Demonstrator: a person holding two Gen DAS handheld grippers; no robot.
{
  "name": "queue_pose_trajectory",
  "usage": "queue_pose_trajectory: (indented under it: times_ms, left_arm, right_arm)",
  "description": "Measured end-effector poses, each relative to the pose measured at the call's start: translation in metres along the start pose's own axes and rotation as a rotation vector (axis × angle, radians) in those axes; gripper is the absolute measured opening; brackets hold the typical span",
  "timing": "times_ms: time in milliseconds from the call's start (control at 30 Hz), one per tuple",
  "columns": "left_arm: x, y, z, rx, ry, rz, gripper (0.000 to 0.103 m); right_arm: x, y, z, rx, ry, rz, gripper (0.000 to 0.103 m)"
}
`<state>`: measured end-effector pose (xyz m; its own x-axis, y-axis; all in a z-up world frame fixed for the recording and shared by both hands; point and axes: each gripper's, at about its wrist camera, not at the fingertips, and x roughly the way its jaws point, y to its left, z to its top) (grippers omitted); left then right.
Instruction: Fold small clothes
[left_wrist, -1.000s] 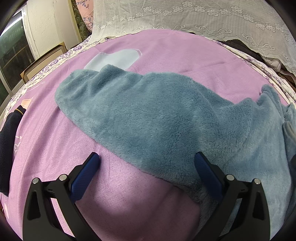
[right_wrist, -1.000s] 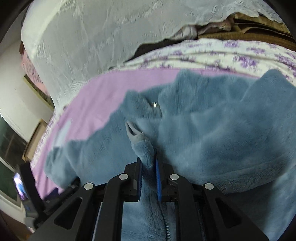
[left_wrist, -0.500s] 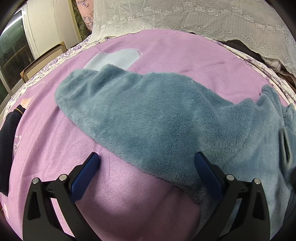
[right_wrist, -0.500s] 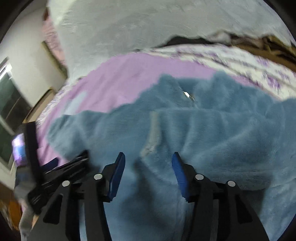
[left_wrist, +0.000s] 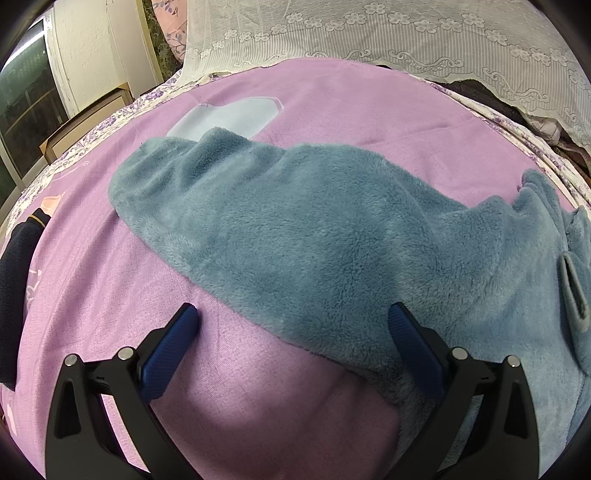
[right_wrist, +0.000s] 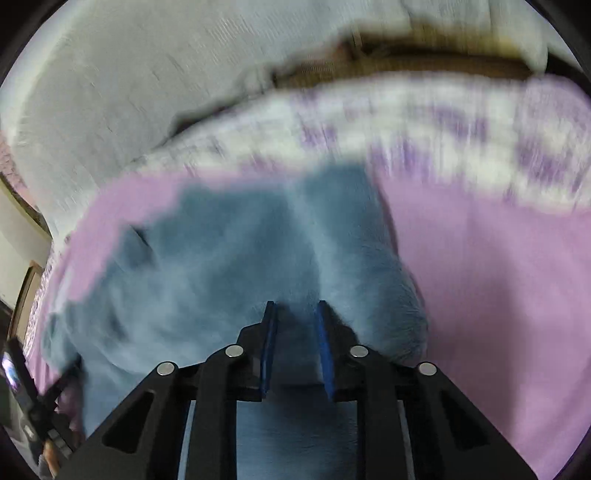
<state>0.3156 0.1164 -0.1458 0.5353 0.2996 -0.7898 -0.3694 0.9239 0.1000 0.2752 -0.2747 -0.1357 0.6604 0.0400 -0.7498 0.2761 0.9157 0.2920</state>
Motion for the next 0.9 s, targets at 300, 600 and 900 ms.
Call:
queue_pose_trajectory:
  times_ms: [300,600,900]
  left_arm:
    - [0.000,0.002,0.001,-0.005,0.010,-0.017,0.099]
    - [-0.003,0.030,0.012,-0.091,0.071,-0.149,0.099]
    - [0.030,0.121,0.048,-0.384,0.160,-0.292,0.099]
  right_arm:
    - [-0.014,0.104,-0.004,-0.272,-0.043,0.033,0.038]
    - [0.017,0.159,-0.036,-0.475,-0.052,-0.025,0.046]
    - [0.006,0.113,-0.041,-0.400,-0.013,0.036,0.067]
